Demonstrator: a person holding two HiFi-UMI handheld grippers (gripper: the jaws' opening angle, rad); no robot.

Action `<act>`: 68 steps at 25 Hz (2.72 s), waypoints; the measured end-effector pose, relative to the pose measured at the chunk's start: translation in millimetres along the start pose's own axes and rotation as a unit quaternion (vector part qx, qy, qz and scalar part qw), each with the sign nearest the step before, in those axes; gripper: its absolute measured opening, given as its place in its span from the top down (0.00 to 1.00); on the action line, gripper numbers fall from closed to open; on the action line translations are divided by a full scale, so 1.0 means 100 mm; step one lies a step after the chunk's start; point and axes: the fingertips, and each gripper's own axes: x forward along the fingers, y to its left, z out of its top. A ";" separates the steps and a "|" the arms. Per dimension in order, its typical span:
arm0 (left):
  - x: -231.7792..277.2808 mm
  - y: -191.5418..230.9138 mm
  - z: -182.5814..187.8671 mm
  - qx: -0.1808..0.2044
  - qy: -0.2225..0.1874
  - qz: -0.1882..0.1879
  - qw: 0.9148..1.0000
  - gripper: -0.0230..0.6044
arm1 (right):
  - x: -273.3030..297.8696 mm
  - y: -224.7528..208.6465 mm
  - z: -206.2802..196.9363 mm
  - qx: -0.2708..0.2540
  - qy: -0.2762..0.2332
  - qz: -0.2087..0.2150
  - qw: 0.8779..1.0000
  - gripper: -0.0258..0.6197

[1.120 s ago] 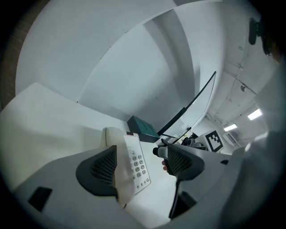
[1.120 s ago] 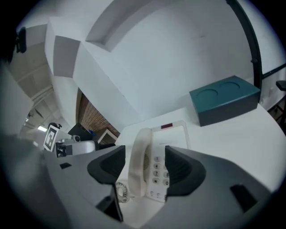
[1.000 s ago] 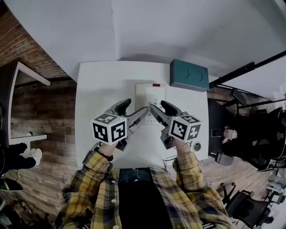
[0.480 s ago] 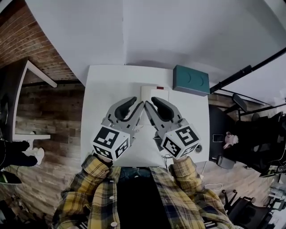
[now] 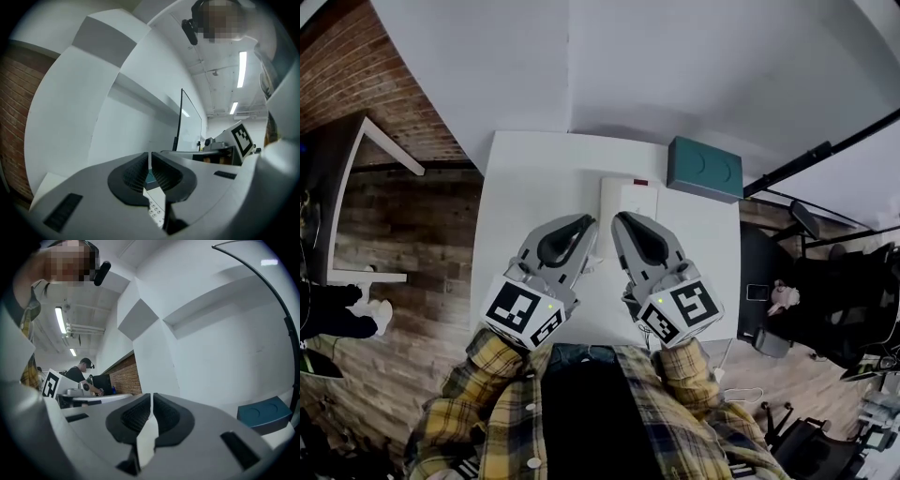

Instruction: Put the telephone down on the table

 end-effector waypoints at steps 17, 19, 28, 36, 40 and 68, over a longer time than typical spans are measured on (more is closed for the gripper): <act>-0.11 -0.21 0.05 0.012 -0.015 -0.035 0.999 0.94 | -0.16 0.08 -0.05 -0.016 0.010 0.011 1.000 0.92; -0.11 -0.23 0.05 0.011 -0.016 -0.039 0.999 0.94 | -0.17 0.08 -0.06 -0.016 0.014 0.008 1.000 0.92; -0.10 -0.27 0.01 -0.001 -0.010 -0.048 0.999 0.94 | -0.20 0.11 -0.06 -0.017 0.018 0.007 1.000 0.92; -0.10 -0.26 0.01 0.000 -0.009 -0.049 0.999 0.94 | -0.21 0.13 -0.04 -0.021 0.015 0.004 1.000 0.92; -0.11 -0.25 0.01 0.000 -0.010 -0.047 0.999 0.94 | -0.20 0.12 -0.06 -0.011 0.013 0.001 1.000 0.92; -0.03 -0.13 -0.10 0.005 0.011 -0.037 0.999 0.94 | -0.17 0.01 -0.10 0.007 0.015 -0.010 1.000 0.92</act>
